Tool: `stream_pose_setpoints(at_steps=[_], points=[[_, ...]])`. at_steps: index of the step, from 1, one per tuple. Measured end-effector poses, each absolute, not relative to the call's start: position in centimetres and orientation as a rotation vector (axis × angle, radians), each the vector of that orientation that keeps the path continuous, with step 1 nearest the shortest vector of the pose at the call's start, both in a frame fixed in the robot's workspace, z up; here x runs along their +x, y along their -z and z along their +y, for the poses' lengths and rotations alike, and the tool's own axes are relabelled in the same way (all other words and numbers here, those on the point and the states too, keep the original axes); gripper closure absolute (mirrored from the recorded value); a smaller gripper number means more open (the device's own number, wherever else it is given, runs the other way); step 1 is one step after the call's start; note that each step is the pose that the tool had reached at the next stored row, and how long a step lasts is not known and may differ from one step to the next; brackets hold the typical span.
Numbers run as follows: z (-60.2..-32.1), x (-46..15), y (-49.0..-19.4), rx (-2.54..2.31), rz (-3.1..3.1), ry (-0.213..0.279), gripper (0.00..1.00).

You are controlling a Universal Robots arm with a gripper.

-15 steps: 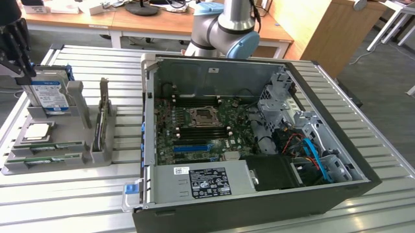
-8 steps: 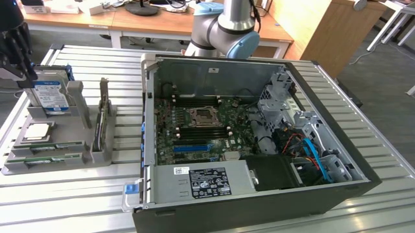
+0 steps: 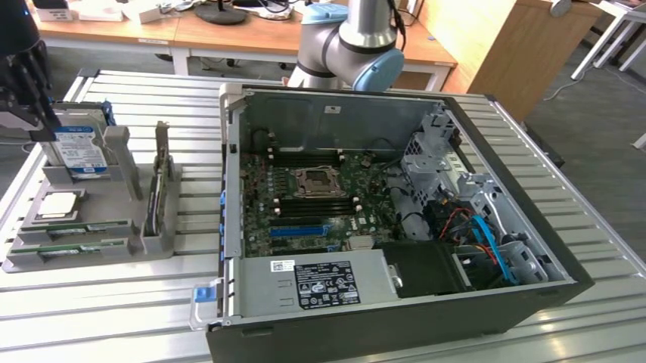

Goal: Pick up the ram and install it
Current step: 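Pick up the ram and move it above insertion slot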

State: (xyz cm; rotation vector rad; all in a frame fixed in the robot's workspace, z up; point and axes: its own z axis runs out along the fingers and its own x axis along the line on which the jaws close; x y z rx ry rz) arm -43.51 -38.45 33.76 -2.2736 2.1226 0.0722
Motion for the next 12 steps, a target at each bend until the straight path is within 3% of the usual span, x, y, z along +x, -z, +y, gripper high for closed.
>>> stream_pose_setpoints(at_steps=[12], points=[[-38.5,-43.5,-32.4,-2.273,2.123,-0.072,0.70]])
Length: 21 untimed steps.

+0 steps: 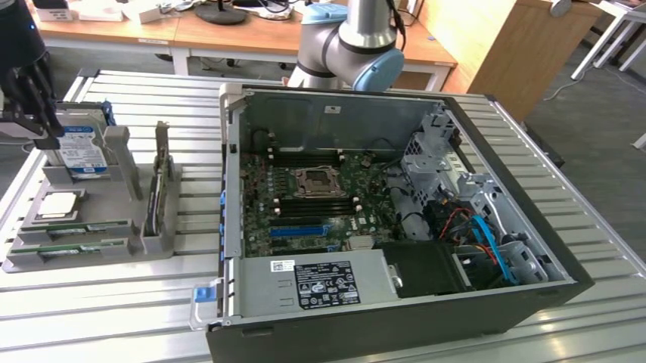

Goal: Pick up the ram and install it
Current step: 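Pick up the ram and move it above insertion slot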

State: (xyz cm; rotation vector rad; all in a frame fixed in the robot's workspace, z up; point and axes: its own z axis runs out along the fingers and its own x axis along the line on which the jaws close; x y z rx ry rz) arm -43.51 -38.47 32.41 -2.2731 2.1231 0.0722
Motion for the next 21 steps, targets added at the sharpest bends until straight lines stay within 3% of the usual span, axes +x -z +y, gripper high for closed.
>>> stream_pose_setpoints(at_steps=[21], points=[[-40.5,-43.5,-32.4,-2.259,2.137,-0.072,0.70]])
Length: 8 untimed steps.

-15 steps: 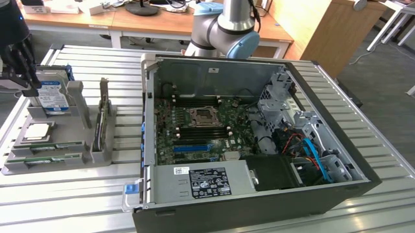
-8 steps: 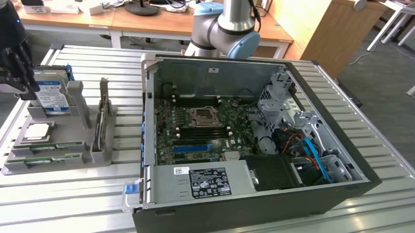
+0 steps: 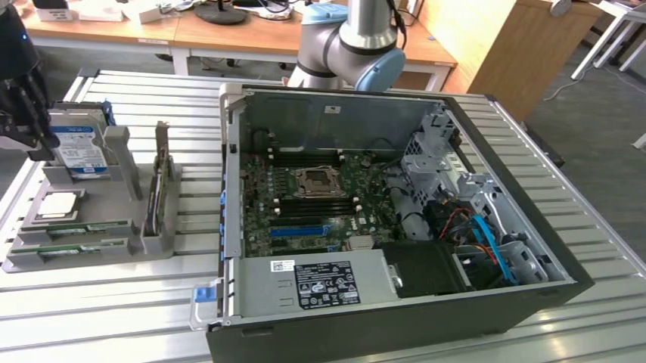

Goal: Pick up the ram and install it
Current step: 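Pick up the ram and move it above insertion slot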

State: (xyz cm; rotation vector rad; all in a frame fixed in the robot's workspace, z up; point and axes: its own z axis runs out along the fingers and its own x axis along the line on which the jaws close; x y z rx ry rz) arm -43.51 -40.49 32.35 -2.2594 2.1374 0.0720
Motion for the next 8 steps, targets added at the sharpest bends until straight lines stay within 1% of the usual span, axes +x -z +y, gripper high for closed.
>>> stream_pose_setpoints(at_steps=[8], points=[[-41.48,-43.51,-32.34,-2.228,2.170,-0.072,0.70]])
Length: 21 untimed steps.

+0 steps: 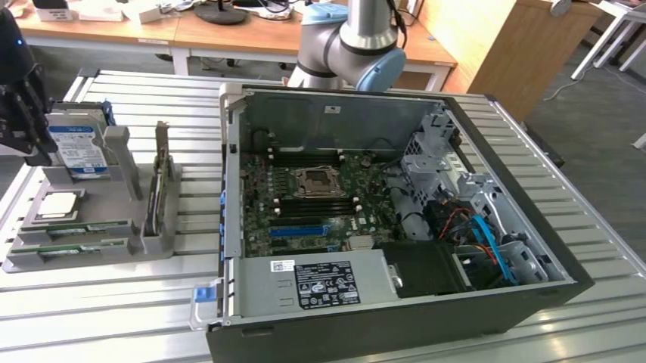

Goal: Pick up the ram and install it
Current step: 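Pick up the ram and move it above insertion slot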

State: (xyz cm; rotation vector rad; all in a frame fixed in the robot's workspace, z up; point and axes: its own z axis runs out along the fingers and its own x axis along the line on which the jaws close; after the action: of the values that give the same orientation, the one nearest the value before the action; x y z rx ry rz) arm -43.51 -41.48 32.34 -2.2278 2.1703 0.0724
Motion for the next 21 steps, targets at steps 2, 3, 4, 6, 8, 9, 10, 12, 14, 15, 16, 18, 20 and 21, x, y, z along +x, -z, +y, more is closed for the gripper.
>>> stream_pose_setpoints(at_steps=[2,3,4,6,8,9,10,12,14,15,16,18,20,21], points=[[-41.7,-43.5,-32.3,-2.220,2.178,-0.072,0.70],[-41.9,-43.5,-32.3,-2.216,2.183,-0.073,0.70],[-42.0,-43.5,-32.3,-2.211,2.187,-0.073,0.70],[-42.2,-43.5,-32.3,-2.202,2.196,-0.073,0.70],[-42.5,-43.5,-32.3,-2.194,2.204,-0.073,0.70],[-42.6,-43.5,-32.3,-2.190,2.208,-0.073,0.70],[-42.7,-43.5,-32.3,-2.186,2.213,-0.073,0.70],[-43.0,-43.5,-32.3,-2.177,2.221,-0.073,0.70],[-43.2,-43.5,-32.3,-2.168,2.230,-0.073,0.70],[-43.3,-43.5,-32.3,-2.164,2.233,-0.073,0.70],[-43.4,-43.5,-32.3,-2.161,2.236,-0.073,0.70],[-43.4,-43.5,-32.3,-2.158,2.240,-0.073,0.70],[-43.4,-43.5,-32.3,-2.157,2.240,-0.073,0.70],[-43.4,-43.5,-32.3,-2.157,2.240,-0.073,0.70]])
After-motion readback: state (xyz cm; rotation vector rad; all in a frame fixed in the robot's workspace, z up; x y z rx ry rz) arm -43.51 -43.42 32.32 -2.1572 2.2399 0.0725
